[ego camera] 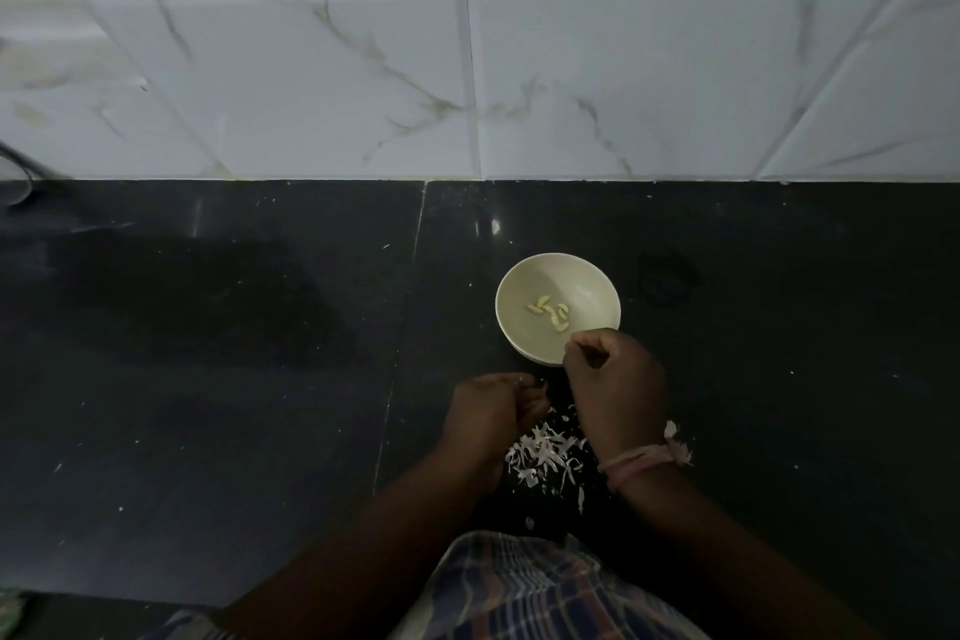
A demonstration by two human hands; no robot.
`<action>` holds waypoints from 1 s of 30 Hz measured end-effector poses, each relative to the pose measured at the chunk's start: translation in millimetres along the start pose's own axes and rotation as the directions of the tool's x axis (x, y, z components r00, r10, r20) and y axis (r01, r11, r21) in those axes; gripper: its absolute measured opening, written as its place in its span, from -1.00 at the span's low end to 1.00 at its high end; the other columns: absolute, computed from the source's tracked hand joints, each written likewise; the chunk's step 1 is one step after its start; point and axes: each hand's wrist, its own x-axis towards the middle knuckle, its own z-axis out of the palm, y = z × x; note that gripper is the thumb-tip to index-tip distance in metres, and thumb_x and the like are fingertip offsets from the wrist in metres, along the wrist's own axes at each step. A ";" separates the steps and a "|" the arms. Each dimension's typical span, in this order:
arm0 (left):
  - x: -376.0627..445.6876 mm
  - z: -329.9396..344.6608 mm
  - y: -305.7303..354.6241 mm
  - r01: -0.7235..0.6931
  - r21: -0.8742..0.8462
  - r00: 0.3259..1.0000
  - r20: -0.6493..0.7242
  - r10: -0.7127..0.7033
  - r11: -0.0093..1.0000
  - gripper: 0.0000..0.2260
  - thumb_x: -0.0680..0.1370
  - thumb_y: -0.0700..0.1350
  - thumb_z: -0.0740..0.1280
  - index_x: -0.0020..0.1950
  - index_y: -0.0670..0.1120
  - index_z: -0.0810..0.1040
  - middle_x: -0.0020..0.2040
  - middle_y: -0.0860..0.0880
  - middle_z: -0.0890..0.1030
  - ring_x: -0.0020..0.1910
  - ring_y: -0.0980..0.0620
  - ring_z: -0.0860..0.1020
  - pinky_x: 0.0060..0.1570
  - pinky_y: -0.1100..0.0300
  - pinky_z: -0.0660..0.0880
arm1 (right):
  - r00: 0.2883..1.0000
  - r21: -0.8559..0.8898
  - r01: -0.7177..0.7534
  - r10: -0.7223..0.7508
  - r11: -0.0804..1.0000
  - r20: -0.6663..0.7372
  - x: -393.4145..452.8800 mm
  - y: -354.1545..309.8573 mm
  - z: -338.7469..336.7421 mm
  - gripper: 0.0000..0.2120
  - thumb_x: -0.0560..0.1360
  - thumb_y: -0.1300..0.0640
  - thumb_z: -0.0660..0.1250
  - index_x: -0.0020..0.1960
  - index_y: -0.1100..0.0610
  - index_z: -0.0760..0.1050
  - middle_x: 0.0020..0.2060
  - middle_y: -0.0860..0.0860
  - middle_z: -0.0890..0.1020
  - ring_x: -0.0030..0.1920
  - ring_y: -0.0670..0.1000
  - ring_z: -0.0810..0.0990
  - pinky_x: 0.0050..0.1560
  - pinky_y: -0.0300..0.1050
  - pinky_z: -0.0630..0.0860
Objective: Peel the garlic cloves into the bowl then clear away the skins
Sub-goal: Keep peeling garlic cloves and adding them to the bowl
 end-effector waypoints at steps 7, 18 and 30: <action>-16.6 0.6 -2.1 0.192 -0.057 0.979 0.086 -0.186 0.980 -0.65 0.71 -0.02 0.16 0.10 -0.25 0.62 -0.01 -0.22 0.69 -0.08 -0.10 0.67 -0.19 0.07 0.57 | 0.891 0.144 0.309 -0.339 0.940 0.302 -57.8 17.1 5.1 -0.68 0.63 0.11 0.24 0.35 0.09 0.57 0.26 -0.06 0.63 0.28 -0.17 0.56 0.32 -0.25 0.44; -37.0 -8.7 -1.8 0.142 -0.033 0.989 0.057 -0.140 0.989 -0.72 0.69 -0.04 0.22 -0.01 -0.19 0.61 -0.24 -0.12 0.69 -0.23 -0.04 0.67 -0.22 0.12 0.58 | 0.879 0.026 0.273 -0.260 0.962 0.399 -82.0 12.2 2.7 -0.42 0.65 -0.14 -0.03 0.56 0.12 0.30 0.50 0.03 0.41 0.51 -0.05 0.35 0.52 -0.18 0.22; -42.2 13.0 -16.2 0.158 -0.097 0.978 0.151 -0.142 0.983 -0.60 0.67 0.08 0.25 0.32 -0.19 0.58 0.14 -0.20 0.70 0.15 -0.15 0.67 0.11 -0.01 0.60 | 0.852 -0.070 0.332 -0.267 0.941 0.451 -85.0 33.1 4.6 -0.30 0.66 -0.26 -0.21 0.59 0.13 0.26 0.57 0.07 0.31 0.59 0.01 0.21 0.58 -0.02 0.12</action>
